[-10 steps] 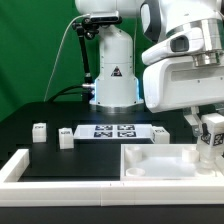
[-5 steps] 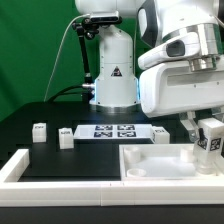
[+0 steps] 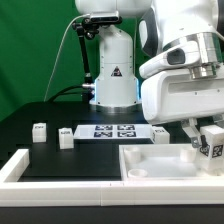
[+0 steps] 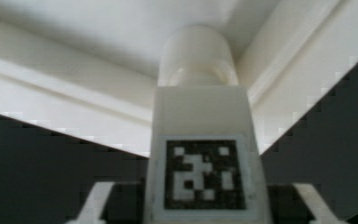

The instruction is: Assemble one leg

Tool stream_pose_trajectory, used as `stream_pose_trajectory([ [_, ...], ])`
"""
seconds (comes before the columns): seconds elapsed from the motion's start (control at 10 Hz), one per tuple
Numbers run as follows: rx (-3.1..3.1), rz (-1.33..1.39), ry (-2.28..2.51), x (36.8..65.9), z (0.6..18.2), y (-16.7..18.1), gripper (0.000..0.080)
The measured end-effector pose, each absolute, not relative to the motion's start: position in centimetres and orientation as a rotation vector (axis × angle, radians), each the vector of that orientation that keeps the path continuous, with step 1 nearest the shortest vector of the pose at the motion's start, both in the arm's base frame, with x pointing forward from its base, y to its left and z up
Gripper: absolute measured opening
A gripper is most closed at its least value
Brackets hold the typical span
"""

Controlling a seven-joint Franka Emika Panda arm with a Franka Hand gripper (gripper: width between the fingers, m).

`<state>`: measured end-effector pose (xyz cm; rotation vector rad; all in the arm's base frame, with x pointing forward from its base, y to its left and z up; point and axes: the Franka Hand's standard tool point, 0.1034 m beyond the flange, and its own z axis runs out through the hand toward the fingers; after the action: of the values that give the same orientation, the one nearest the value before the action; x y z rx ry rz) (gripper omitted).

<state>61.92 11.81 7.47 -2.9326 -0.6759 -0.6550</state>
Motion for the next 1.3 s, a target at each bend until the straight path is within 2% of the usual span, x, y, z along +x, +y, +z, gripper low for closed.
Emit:
stream_pose_trajectory([
  [0.1,-2.931,-0.669,-0.674,61.54,7.06,11.79,0.0291],
  [0.2,-2.93,-0.673,-0.674,61.65,7.18,11.79,0.0395],
  [0.3,-2.93,-0.672,-0.674,61.65,7.17,11.79,0.0395],
  [0.4,-2.93,-0.672,-0.674,61.64,7.16,11.79,0.0534],
  [0.5,-2.93,-0.672,-0.674,61.64,7.15,11.79,0.0613],
  [0.8,-2.93,-0.672,-0.674,61.64,7.15,11.78,0.0648],
  [1.2,-2.931,-0.673,-0.673,61.67,7.21,11.74,0.0649],
  [1.3,-2.933,-0.673,-0.672,61.85,7.86,11.64,0.0649],
])
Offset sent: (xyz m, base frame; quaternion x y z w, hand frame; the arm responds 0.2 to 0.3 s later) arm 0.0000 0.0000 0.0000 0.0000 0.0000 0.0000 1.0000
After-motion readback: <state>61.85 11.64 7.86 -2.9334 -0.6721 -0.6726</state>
